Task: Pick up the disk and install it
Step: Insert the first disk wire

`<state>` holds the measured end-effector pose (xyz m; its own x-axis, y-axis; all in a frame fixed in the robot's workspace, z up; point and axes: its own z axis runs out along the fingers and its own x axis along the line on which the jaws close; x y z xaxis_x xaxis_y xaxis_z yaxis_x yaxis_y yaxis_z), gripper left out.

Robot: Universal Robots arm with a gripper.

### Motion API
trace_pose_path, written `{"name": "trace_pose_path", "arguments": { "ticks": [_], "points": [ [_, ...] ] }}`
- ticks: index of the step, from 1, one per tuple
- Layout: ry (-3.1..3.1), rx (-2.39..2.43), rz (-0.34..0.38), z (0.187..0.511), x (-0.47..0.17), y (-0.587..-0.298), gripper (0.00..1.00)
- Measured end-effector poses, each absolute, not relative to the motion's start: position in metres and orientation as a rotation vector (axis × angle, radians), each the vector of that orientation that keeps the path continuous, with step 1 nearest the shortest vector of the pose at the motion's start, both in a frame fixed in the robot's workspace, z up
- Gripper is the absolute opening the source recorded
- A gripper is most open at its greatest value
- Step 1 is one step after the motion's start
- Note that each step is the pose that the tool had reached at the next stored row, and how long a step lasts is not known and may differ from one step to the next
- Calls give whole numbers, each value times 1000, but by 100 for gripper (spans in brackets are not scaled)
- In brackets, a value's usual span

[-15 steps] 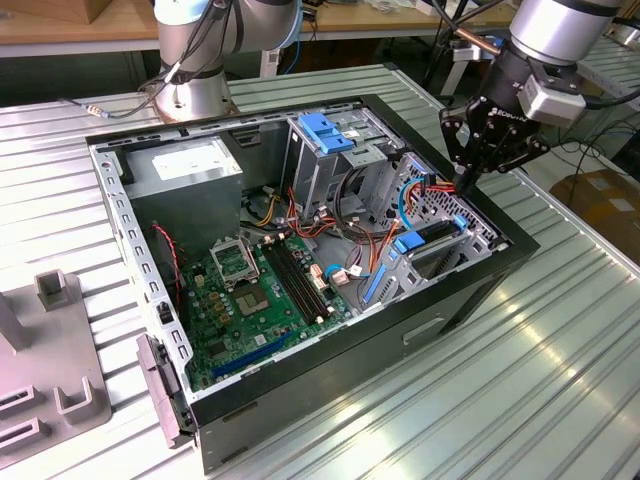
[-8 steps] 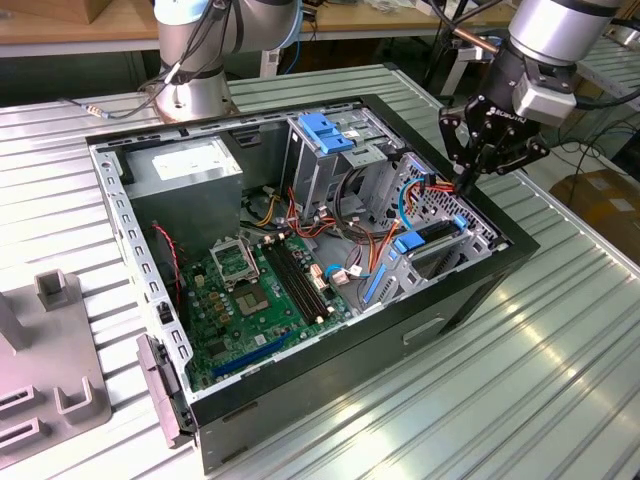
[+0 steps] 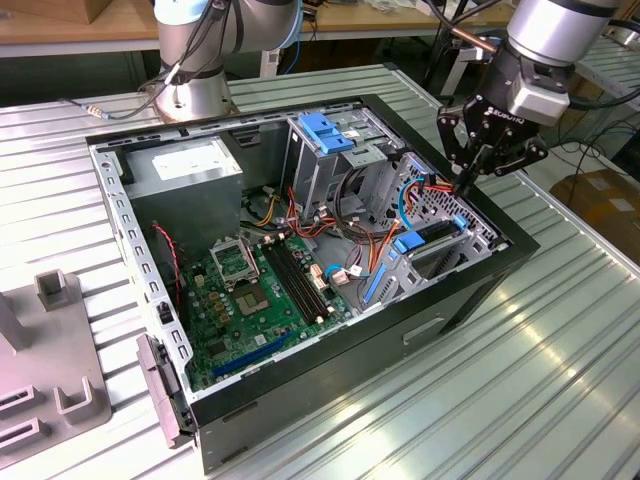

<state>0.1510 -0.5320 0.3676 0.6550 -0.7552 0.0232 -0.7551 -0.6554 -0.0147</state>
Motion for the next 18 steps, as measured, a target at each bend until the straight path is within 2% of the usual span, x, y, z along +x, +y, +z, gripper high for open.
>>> {"name": "trace_pose_path", "arguments": {
  "ticks": [18],
  "points": [
    [1549, -2731, -43, 366, 151, -532, 17]
  ]
}}
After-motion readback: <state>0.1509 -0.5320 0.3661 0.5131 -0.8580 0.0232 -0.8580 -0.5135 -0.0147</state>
